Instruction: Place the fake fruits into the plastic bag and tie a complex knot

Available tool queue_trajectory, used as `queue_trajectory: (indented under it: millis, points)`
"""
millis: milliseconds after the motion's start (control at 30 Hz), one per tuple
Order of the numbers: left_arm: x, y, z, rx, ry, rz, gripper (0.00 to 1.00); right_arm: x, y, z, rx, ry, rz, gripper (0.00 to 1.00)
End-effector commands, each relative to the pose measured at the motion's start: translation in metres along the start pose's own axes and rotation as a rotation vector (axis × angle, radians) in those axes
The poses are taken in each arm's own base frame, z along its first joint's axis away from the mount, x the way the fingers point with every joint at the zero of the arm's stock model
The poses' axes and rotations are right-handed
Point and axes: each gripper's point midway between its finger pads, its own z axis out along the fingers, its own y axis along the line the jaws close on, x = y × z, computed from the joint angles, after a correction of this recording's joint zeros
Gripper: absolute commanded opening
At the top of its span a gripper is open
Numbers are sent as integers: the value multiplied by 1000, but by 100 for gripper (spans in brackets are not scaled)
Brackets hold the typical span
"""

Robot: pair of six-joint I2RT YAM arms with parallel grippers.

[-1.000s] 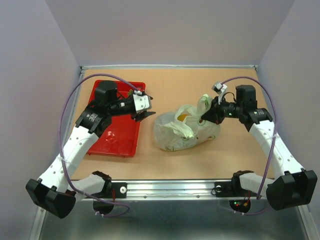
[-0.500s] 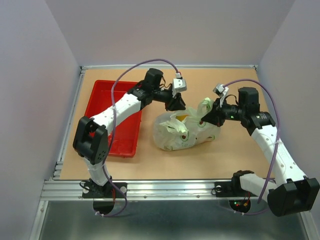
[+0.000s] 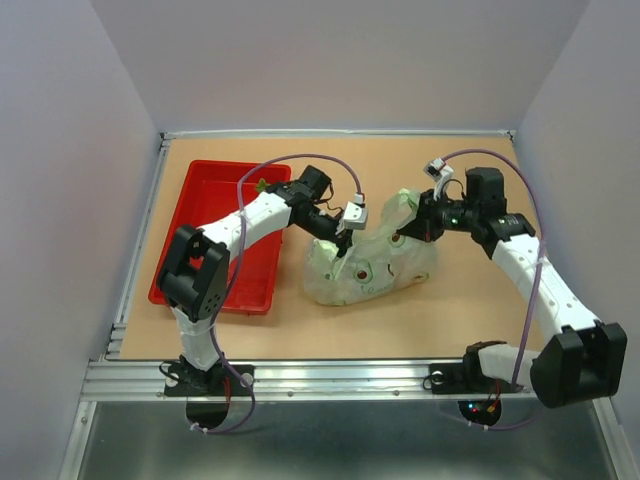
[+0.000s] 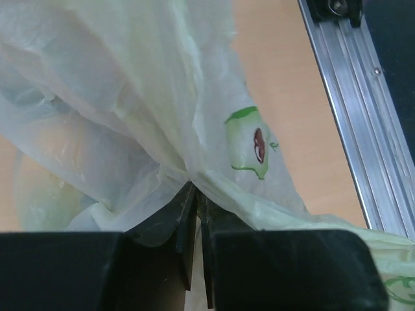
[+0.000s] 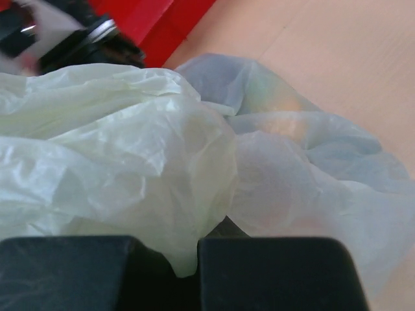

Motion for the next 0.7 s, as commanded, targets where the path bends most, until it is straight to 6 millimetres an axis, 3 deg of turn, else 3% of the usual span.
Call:
queue_trajectory:
  millis: [0, 33, 67, 100, 133, 200, 233, 267, 333, 367, 433, 567, 600, 667]
  points:
    - [-14, -21, -9, 59, -24, 31, 20, -8, -29, 22, 80, -16, 159, 0]
    - [-25, -7, -19, 3, -58, 47, 23, -7, -32, 25, 85, -10, 190, 0]
    - [-33, 1, -27, -34, -83, 21, 35, -5, -35, 27, 88, -3, 202, 1]
    - [-39, 11, -36, -84, -108, -4, 39, -2, -40, 30, 100, 7, 214, 0]
    - [-64, 25, -55, -170, -182, -41, 42, 2, -43, 33, 103, 19, 225, 0]
    - [-74, 49, -96, -315, -250, -91, 50, 3, -41, 33, 85, 25, 220, 0]
    - [-96, 48, -118, -366, -309, -76, 53, 2, -39, 32, 76, 20, 206, 0]
    - [-96, 54, -140, -425, -323, -78, 58, -1, -35, 31, 59, 17, 185, 0]
    - [-104, 40, -163, -458, -321, -28, 61, -6, -31, 30, 43, 8, 162, 1]
    - [-102, 34, -171, -466, -307, -1, 67, -8, -30, 29, 39, 4, 148, 0]
    - [-94, 23, -184, -488, -260, 34, 69, -10, -28, 28, 25, 0, 126, 0]
    - [-60, -34, -176, -392, -121, 67, 79, -12, -25, 26, 11, -2, 67, 0]
    - [-57, -47, -173, -372, -113, 110, 92, -12, -26, 25, 16, 2, 53, 0]
    - [-54, -58, -167, -355, -118, 84, 99, -13, -27, 24, 22, 7, 41, 0]
